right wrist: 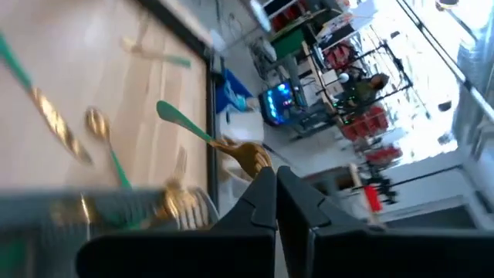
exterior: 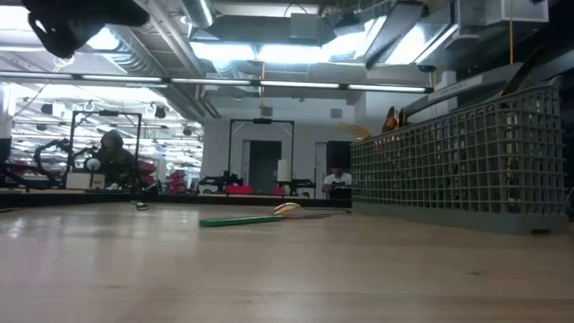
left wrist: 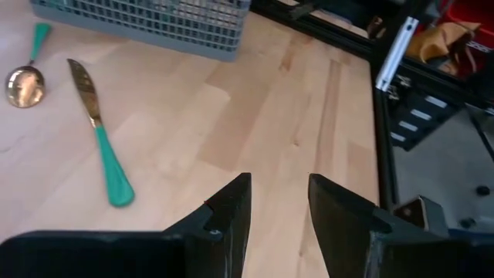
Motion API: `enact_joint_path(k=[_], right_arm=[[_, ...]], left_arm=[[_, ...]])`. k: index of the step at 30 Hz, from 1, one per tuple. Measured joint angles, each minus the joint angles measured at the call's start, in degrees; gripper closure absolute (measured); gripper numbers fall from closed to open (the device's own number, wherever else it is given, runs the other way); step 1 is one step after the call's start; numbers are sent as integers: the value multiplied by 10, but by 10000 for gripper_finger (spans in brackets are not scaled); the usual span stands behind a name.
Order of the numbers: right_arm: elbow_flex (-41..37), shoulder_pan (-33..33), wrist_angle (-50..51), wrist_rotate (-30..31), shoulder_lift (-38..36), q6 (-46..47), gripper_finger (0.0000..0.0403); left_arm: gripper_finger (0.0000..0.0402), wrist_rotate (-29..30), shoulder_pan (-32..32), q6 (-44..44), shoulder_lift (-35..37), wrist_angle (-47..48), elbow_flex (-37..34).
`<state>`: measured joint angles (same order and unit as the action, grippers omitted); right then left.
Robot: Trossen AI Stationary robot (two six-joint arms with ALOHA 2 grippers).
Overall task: Sort silverware
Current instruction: Put the bottom fork in the middle section of the basket
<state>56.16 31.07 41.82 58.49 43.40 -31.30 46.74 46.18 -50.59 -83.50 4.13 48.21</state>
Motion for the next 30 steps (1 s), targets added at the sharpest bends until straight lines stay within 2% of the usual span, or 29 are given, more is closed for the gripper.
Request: enact_joint_path(k=[8, 14, 22, 30], right_arm=[[0, 0, 105, 28, 8, -24, 398], [0, 0, 130, 20, 8, -24, 398], [0, 0, 188, -2, 45, -3, 397], [0, 0, 198, -2, 100, -2, 397]], left_arm=[[279, 0, -32, 0, 0, 0, 0], [279, 0, -53, 5, 0, 0, 0], [279, 0, -83, 12, 0, 0, 0], [279, 0, -96, 12, 0, 0, 0]])
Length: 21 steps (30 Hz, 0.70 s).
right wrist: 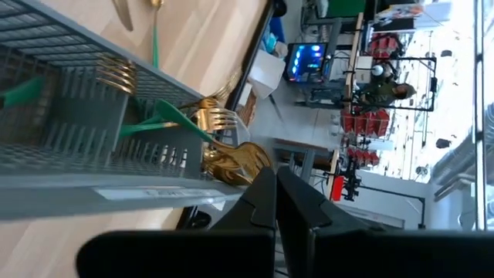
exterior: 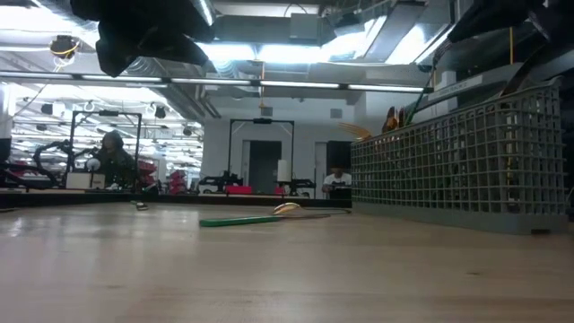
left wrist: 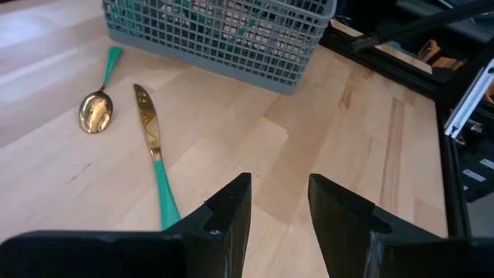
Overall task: Sort silverware
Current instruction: Put the bottom fork in the middle section of the basket
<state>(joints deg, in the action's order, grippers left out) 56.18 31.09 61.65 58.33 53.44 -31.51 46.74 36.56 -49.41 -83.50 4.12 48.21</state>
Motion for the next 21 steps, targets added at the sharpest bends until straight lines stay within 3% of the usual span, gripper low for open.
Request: enact_joint_path(k=[13, 21], right_arm=[[0, 0, -1, -5, 46, 1, 395], [0, 0, -2, -5, 46, 2, 332]], left_arm=[[279, 0, 0, -3, 0, 0, 0], [279, 0, -10, -1, 0, 0, 0]])
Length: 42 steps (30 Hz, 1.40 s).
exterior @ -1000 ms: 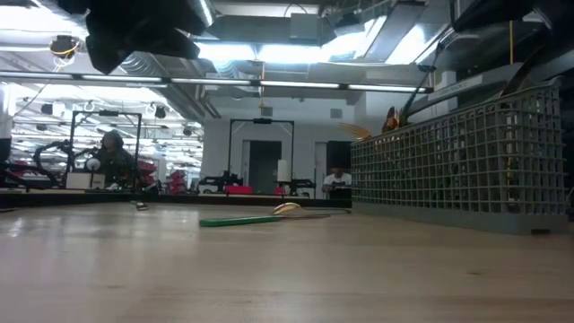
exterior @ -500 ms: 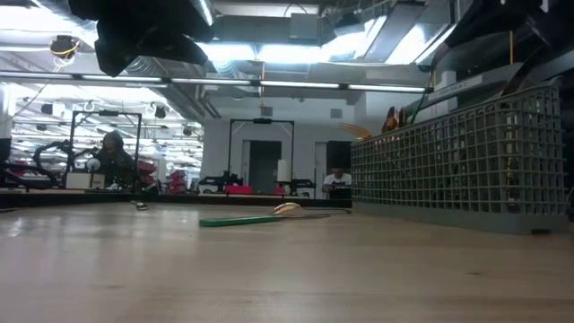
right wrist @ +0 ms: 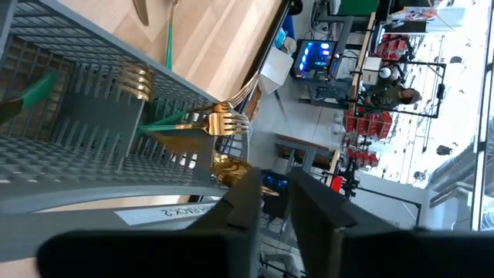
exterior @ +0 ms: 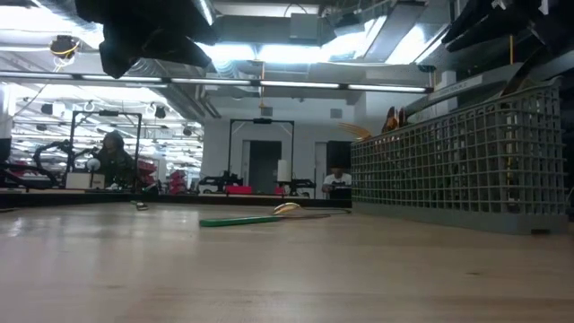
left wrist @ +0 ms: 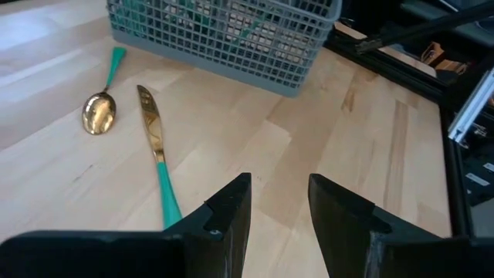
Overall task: Sort silverware
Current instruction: Put the bottom fork in the middle section of the basket, then put the top left fork into the bottom section of the basket
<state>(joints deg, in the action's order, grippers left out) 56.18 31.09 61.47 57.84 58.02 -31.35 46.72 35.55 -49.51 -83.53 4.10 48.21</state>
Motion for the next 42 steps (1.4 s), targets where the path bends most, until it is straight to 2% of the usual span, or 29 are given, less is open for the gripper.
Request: enact_joint_path(k=[7, 12, 15, 20, 24, 29, 36, 42], right_arm=[[0, 0, 0, 0, 0, 0, 283], [0, 0, -20, 26, 0, 8, 279], [0, 0, -65, 42, -2, 41, 279], [0, 0, -149, 34, -2, 72, 279], [0, 0, -211, -15, -2, 101, 279], [0, 0, -267, -95, -2, 159, 278], [0, 0, -289, -212, -2, 261, 278], [0, 0, -288, -299, -2, 343, 278]], left_arm=[[279, 0, -34, 7, 0, 0, 0], [279, 0, -74, 39, 0, -1, 0], [279, 0, -106, 60, 0, -1, 0], [279, 0, -172, 117, 0, -7, 0], [279, -16, -229, 169, 0, -14, 0], [279, -108, -295, 241, -17, -78, 0], [279, -223, -356, 349, -90, -165, 0], [279, -274, -380, 346, -140, -171, 0]])
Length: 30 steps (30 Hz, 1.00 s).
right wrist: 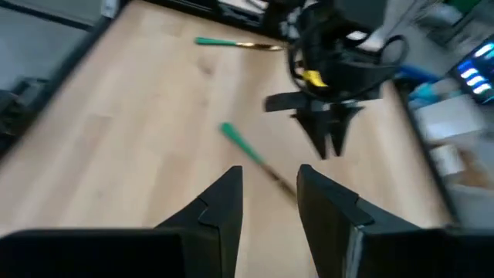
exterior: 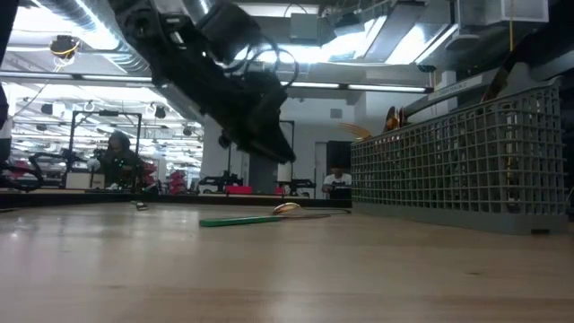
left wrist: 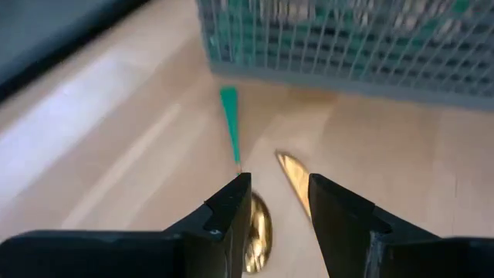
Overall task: Sort silverware
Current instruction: Put the top left fork into the bottom section of the basket
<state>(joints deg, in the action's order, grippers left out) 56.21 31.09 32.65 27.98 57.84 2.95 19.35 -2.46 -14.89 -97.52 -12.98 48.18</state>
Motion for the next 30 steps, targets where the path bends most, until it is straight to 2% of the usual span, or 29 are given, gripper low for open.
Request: enact_joint_path(k=[5, 13, 15, 21, 25, 30], right_arm=[[0, 0, 5, -46, 7, 44, 278], [0, 0, 4, -51, 47, 43, 278], [0, 0, 4, -51, 61, 43, 278], [0, 0, 4, -51, 90, 43, 278], [0, 0, 4, -51, 96, 60, 278], [0, 0, 4, -51, 96, 105, 278]], left_arm=[[279, -51, 9, -56, 12, 104, 0], [279, -113, 32, -258, 103, 385, 0], [279, -100, 37, -285, 124, 438, 0], [279, 6, 5, -373, 141, 525, 0], [279, 14, -56, -458, 141, 587, 0], [279, 15, -151, -488, 141, 628, 0]])
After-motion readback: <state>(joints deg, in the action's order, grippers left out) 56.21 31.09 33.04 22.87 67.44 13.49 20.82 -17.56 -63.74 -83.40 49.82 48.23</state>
